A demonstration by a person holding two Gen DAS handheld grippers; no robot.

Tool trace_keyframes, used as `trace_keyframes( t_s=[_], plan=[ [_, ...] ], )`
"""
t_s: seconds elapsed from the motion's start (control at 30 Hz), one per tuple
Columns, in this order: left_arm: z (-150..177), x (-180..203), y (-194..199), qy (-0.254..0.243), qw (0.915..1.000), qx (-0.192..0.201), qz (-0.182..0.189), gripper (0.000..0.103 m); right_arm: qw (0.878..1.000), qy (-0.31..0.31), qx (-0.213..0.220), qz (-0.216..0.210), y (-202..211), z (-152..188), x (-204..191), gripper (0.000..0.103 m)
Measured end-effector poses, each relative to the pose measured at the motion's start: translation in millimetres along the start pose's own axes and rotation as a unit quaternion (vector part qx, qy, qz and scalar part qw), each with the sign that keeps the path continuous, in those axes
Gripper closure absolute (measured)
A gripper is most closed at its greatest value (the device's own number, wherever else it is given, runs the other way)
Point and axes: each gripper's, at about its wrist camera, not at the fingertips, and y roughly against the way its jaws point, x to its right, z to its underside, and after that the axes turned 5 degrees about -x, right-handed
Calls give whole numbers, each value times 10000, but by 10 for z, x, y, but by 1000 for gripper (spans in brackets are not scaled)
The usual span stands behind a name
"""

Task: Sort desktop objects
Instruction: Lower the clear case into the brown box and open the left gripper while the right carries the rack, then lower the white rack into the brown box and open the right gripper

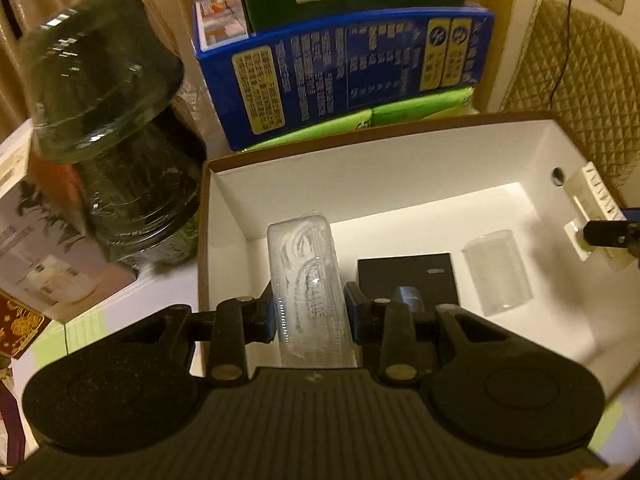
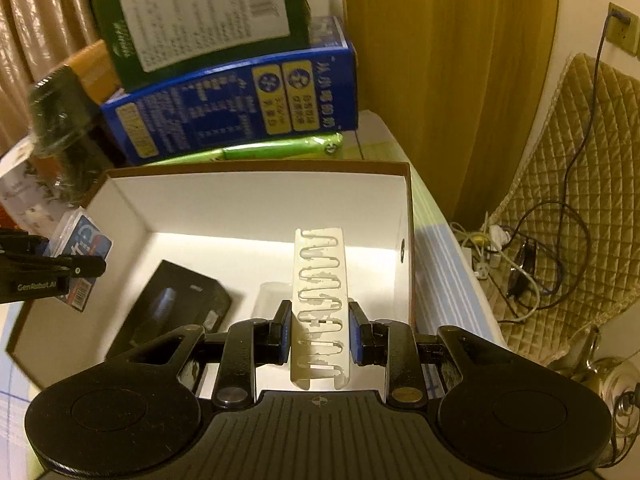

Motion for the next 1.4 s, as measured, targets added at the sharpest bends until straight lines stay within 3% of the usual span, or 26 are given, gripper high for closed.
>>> trace_keyframes(
  t_s=[0.43,0.9,1.27,1.3,1.4],
  plan=[
    [-157,13,-453,-77,9995,-295,-36,74,9998,125,-125,112,-260,-157,43,78],
    [-116,-25,-377,0,9999,-103,4,62,9993,291,-93,229,-386,-271,-13,78],
    [-35,-40,-282,97,9999,-48,49,52,9973,471,472,319,-402,-305,12,76],
    [-12,-40,-260,109,9999,-41,68,50,9975,458,461,290,-381,-294,16,71],
    [12,-20,-211,125,9999,4,60,42,9979,435,475,100,-261,-216,10,41]
  ],
)
